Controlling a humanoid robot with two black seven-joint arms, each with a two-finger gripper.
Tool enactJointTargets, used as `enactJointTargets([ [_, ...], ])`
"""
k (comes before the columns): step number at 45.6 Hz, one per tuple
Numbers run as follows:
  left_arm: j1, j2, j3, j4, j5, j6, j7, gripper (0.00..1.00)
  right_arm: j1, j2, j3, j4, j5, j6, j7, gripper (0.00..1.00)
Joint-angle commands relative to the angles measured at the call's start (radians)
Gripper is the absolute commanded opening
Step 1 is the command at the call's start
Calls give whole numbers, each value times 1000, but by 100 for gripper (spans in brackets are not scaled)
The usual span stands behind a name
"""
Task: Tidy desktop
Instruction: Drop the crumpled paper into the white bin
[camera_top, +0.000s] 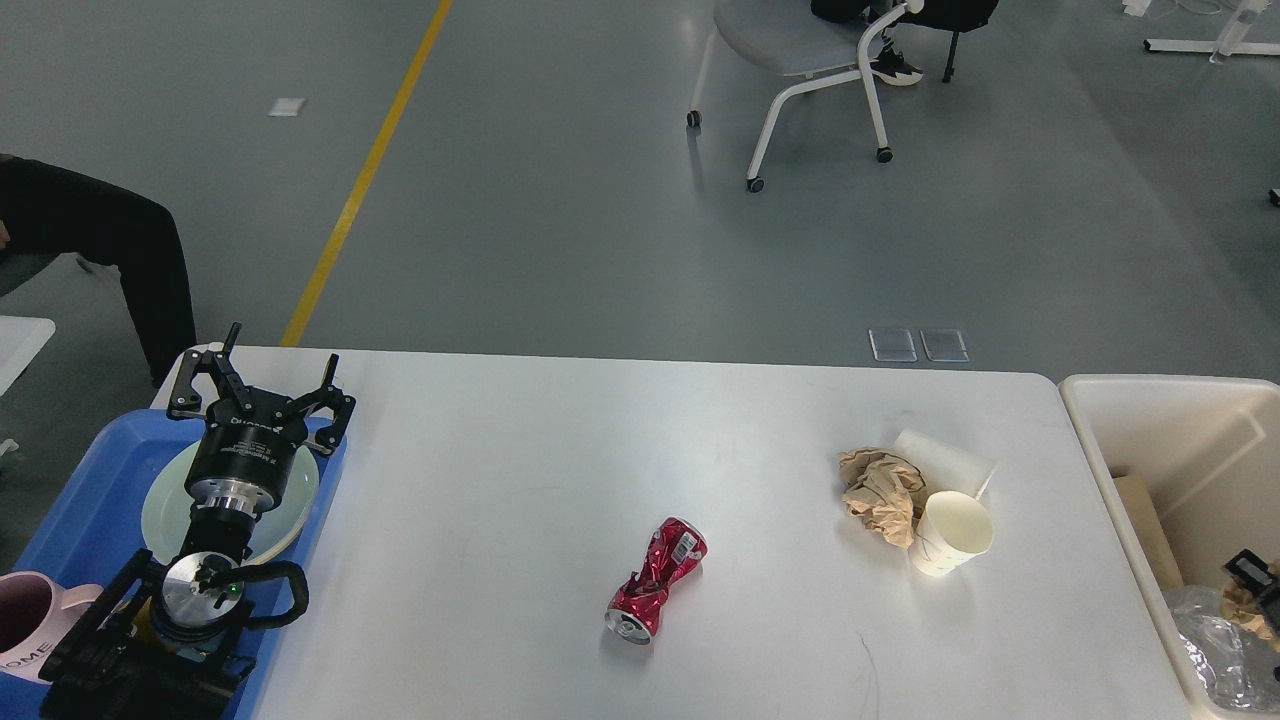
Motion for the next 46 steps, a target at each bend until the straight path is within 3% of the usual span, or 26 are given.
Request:
enactJointTargets([
  [1,1,-1,0,0,0,0,0,96,-20,26,7,-24,1,-4,-7,0],
  [20,-1,1,0,0,0,0,0,96,-29,49,10,-24,1,-8,-16,0],
  [22,1,-1,0,0,0,0,0,96,-31,48,10,-24,1,-43,-15,35],
  [24,-1,1,0,0,0,0,0,96,-32,49,10,-21,1,-111,-15,62],
  [28,1,1,0,0,0,0,0,96,-34,59,10,-18,1,-217,-13,100],
  [46,1,1,0,0,0,0,0,96,-35,65,7,-13,0,-226,-13,100],
])
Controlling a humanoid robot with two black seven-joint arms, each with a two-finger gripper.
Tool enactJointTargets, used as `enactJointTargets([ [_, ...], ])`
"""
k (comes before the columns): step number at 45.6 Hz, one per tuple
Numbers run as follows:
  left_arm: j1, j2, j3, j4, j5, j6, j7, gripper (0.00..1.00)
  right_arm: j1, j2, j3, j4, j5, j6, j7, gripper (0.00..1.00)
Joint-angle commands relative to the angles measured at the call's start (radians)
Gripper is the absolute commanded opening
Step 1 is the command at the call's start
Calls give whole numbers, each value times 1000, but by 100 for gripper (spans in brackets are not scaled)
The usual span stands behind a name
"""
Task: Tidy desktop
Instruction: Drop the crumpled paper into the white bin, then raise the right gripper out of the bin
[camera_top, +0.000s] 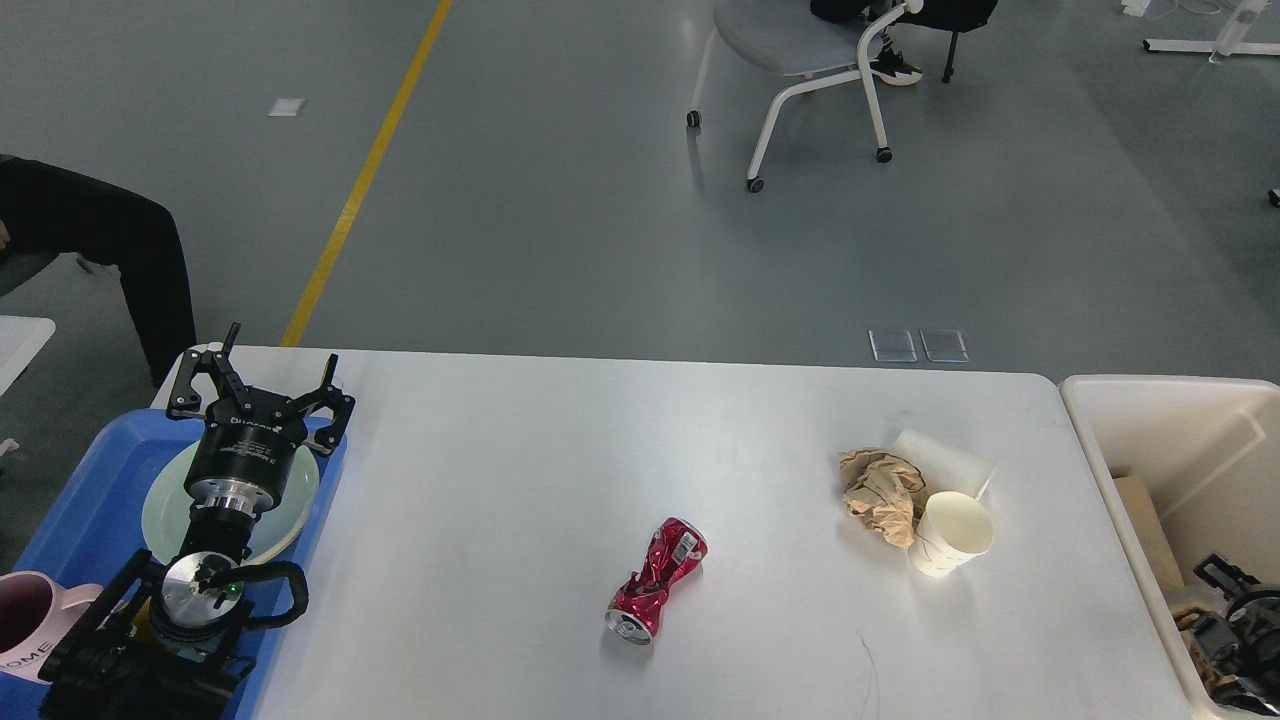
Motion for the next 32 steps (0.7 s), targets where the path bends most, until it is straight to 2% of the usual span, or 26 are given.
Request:
enactJointTargets([
  [1,1,0,0,0,1,0,0,96,1,-4,-2,2,0,1,0,100],
  [11,-1,0,0,0,1,0,0,96,43,-20,-3,24,-2,29,-1,100],
  [20,1,0,0,0,1,0,0,96,196,-113,-11,110,-20,200,-1,100],
  [25,1,-2,0,0,1,0,0,96,371,-182,-32,250,-66,298,-3,100],
  [32,1,0,0,0,1,0,0,96,673,-251,-116,561,-247,358,-5,100],
])
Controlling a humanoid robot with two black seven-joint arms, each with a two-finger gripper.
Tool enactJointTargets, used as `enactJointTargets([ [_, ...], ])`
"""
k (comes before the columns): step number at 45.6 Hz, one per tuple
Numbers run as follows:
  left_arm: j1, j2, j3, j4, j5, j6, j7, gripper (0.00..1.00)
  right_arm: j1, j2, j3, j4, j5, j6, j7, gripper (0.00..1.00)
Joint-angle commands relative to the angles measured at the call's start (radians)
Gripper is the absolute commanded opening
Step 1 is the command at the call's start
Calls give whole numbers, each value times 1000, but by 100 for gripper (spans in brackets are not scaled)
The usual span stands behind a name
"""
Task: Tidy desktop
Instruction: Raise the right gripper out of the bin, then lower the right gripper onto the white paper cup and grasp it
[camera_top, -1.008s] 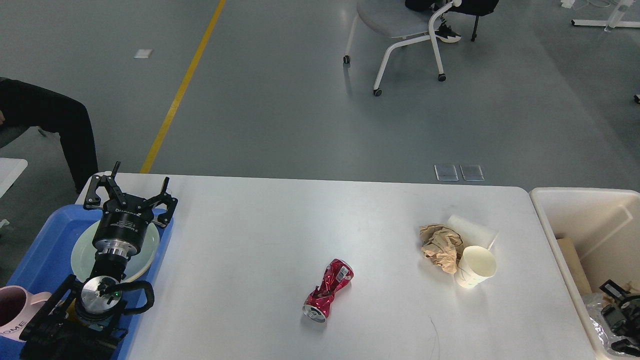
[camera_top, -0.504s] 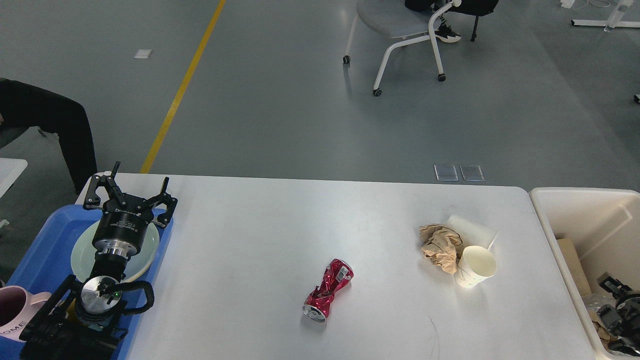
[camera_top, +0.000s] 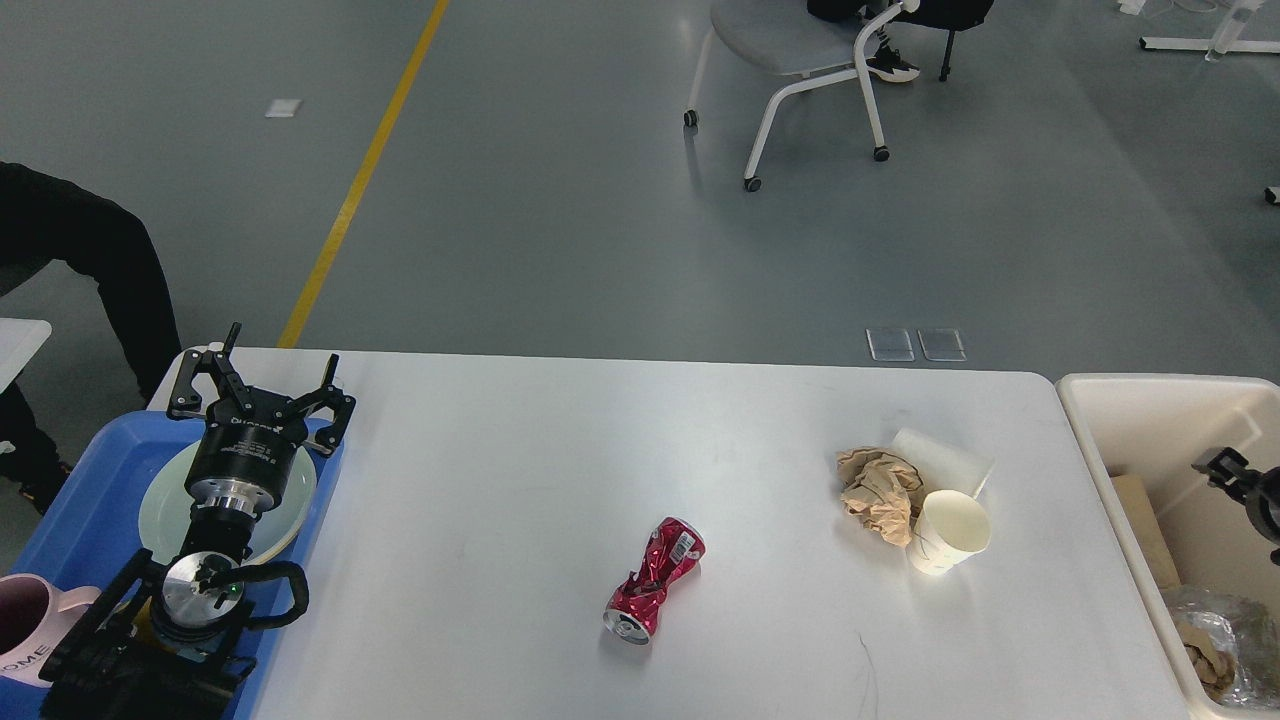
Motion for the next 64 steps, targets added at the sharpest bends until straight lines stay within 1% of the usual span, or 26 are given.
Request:
enactJointTargets([
  [1,1,1,0,0,0,0,0,96,262,-49,-82,267,-138,53,0,100],
  [6,1,1,0,0,0,0,0,96,493,-31,-211,450,-165,151,0,100],
  [9,-1,1,0,0,0,0,0,96,616,20,-269,519,-165,238,0,100],
  [12,-1,1,0,0,0,0,0,96,719,80,-306,554,-165,342,0,100],
  [16,-1,-1,0,0,0,0,0,96,853,139,-323,591,-163,505,0,100],
  [19,1,1,0,0,0,0,0,96,972,175,-323,648,-162,620,0,100],
  [22,-1,-1,0,0,0,0,0,96,1110,205,-322,737,-158,703,0,100],
  [24,-1,1,0,0,0,0,0,96,1182,227,-319,784,-157,737,0,100],
  [28,1,1,0,0,0,0,0,96,1301,232,-309,873,-148,743,-2,100],
  [32,1,-1,0,0,0,0,0,96,1380,227,-312,968,-131,743,-2,100],
  [37,-1,-1,0,0,0,0,0,96,1416,192,-312,1056,-106,743,-2,100],
  [48,1,1,0,0,0,0,0,96,1416,181,-334,1061,-106,743,0,100],
  [63,-1,1,0,0,0,0,0,96,1397,169,-312,1048,-102,743,1,100],
  [64,1,1,0,0,0,0,0,96,1388,161,-309,1045,-102,728,1,100],
])
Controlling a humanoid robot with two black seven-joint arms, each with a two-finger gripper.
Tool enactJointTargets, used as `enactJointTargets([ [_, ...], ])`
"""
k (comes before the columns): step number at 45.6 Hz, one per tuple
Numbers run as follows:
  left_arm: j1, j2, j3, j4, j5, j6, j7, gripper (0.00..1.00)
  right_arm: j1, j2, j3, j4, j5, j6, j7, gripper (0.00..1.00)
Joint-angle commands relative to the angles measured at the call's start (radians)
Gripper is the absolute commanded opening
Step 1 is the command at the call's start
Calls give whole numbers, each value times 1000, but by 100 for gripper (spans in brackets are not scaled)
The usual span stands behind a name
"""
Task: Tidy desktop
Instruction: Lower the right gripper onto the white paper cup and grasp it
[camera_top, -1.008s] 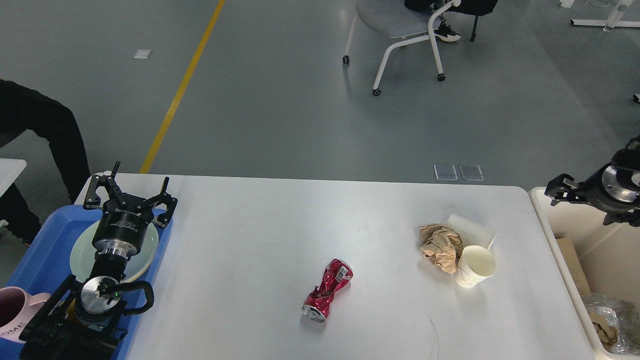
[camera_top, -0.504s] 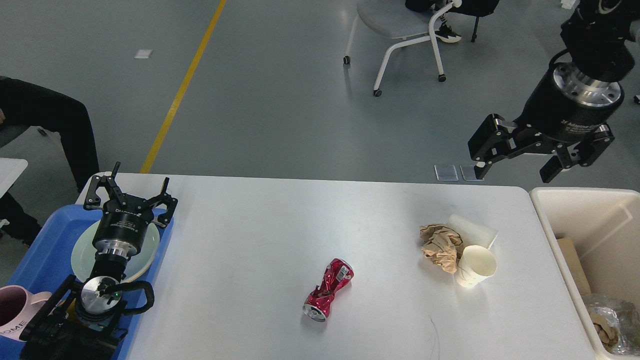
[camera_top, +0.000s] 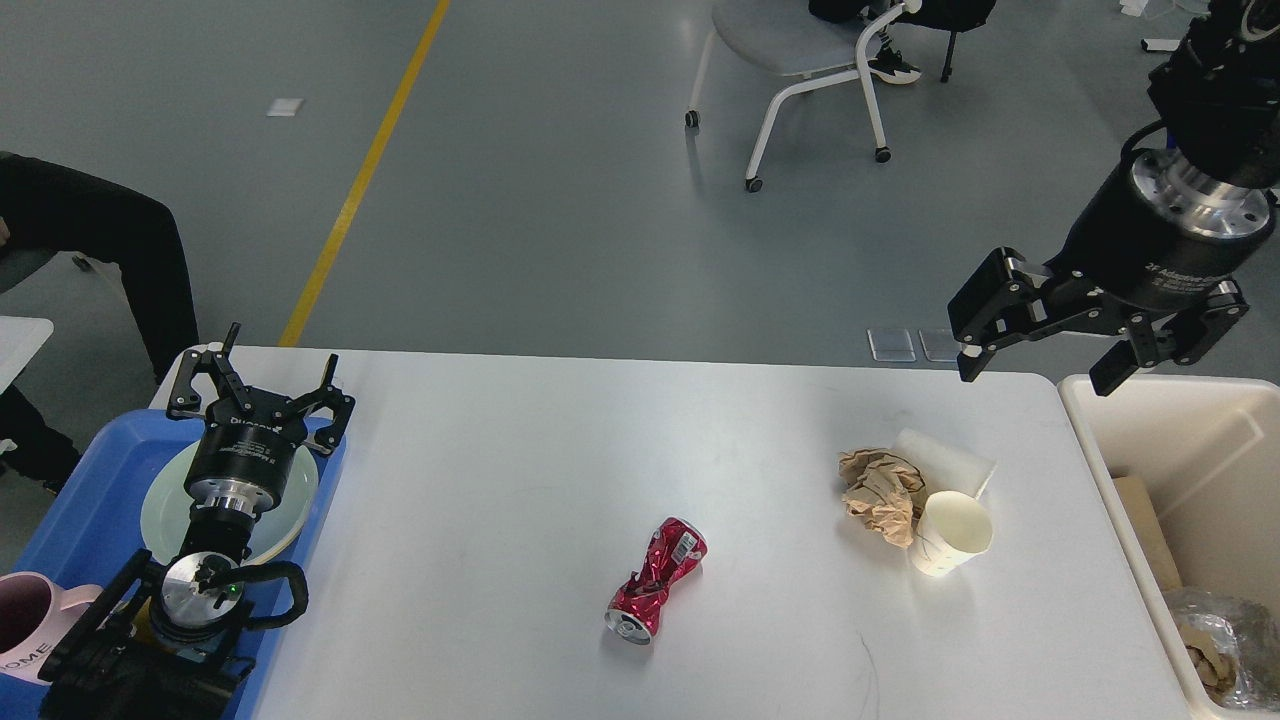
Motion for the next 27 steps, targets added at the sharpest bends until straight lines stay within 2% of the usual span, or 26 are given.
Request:
enactJointTargets([
  [1,-1,0,0,0,0,0,0,96,-35,-23,19,-11,0,-29,0,100],
  [18,-1,0,0,0,0,0,0,96,-420,0,42,-145,0,-245,-1,100],
  [27,-1,0,0,0,0,0,0,96,-647,0,45,-191,3,-463,0,100],
])
